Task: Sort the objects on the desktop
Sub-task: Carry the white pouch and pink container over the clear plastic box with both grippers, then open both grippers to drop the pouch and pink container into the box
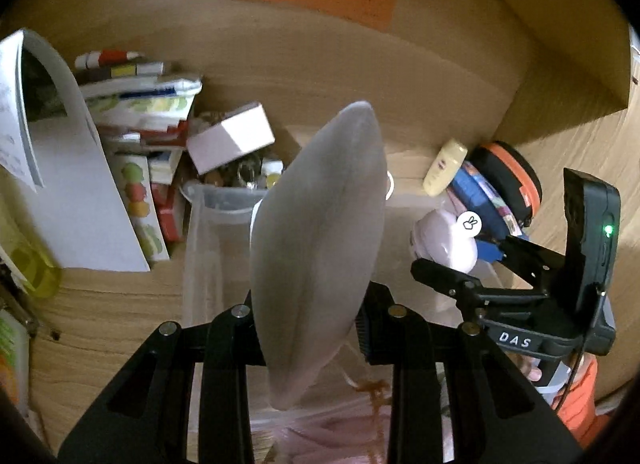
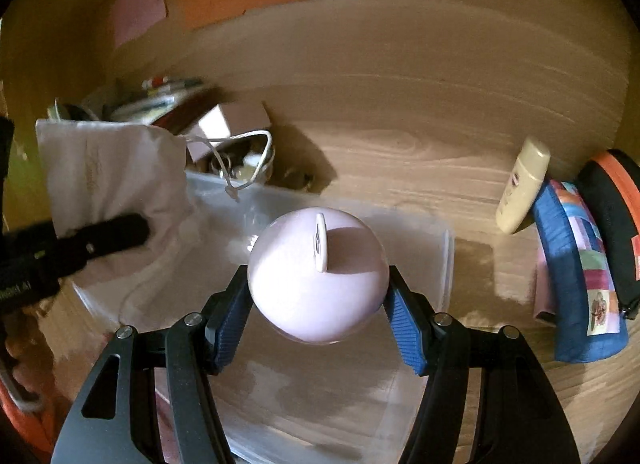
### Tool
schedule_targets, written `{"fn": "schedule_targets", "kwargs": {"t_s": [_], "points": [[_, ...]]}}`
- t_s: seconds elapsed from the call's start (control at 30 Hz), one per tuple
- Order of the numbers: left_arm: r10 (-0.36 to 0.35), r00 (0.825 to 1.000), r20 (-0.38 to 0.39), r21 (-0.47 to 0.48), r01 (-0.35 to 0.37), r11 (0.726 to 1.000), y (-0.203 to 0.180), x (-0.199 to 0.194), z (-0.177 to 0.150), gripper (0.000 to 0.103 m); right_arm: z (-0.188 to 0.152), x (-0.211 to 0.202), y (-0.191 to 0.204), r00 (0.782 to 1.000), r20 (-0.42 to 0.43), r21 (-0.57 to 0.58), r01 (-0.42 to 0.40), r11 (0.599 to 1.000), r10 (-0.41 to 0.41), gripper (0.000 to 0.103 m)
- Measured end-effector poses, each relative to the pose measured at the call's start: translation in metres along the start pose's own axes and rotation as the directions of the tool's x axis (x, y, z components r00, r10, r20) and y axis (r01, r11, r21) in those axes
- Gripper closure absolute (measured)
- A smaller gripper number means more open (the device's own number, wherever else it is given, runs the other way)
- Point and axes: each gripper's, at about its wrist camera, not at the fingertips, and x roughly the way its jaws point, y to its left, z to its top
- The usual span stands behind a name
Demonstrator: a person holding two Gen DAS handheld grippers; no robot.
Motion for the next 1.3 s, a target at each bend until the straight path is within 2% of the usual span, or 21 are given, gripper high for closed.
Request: {"fn": "schedule_targets", "kwargs": {"t_s": [0.1,0.2,0.33,0.47,0.53,0.77,0.87,0.93,1.0,1.13,1.3], "points": [[0.028,0.999,-0.024,0.002,-0.028,1.0,0.009,0.013,0.007,0.073,-0.004,0.003,0.004,1.0,-0.012,-0.024,-0.002,1.0,0.001,0.043],[0.018,0.998,-0.056,0.012,-0.017,1.0,0.011,0.016,0.004,0.073,-0.008,0.005,0.009,1.0,-0.018,-0.035,0.012,0.999,-0.013,0.043],[0.118,0.992,-0.047,0.103,-0.113,0.988,0.001,0.017,0.0,0.073,-0.008,0.013,0.009,0.999,-0.039,-0.034,0.015,0.999,-0.016,0.042],[0.099,0.992,-0.08,0.114,-0.09,0.989,0.002,0.021,-0.002,0.073,-0.009,0.014,0.012,0.999,-0.044,-0.054,0.022,0.998,-0.024,0.043],[0.102,0.987,-0.121,0.121,-0.088,0.989,0.006,0.027,-0.004,0.073,-0.01,0.015,0.013,0.998,-0.048,-0.066,0.029,0.997,-0.033,0.042],[0.114,0.987,-0.114,0.133,-0.098,0.986,0.0,0.033,-0.004,0.072,-0.011,0.014,0.014,0.998,-0.049,-0.08,0.028,0.996,-0.032,0.042],[0.116,0.987,-0.115,0.132,-0.101,0.986,-0.004,0.036,-0.004,0.062,-0.011,0.014,0.017,0.998,-0.046,-0.091,0.026,0.996,-0.031,0.042],[0.114,0.99,-0.087,0.128,-0.103,0.986,-0.006,0.033,-0.002,0.043,-0.011,0.015,0.02,0.998,-0.047,-0.096,0.027,0.995,-0.031,0.04],[0.125,0.992,-0.03,0.129,-0.12,0.984,-0.011,0.026,0.0,0.031,-0.01,0.015,0.021,0.998,-0.037,-0.101,0.045,0.994,-0.049,0.035],[0.142,0.989,0.027,0.141,-0.144,0.979,-0.014,0.015,0.001,0.03,-0.008,0.011,0.023,0.999,-0.01,-0.107,0.049,0.993,-0.05,0.024],[0.129,0.987,0.092,0.106,-0.138,0.985,-0.012,-0.004,0.006,0.023,-0.003,-0.001,0.025,0.996,0.046,-0.12,0.082,0.989,-0.077,0.019]]}}
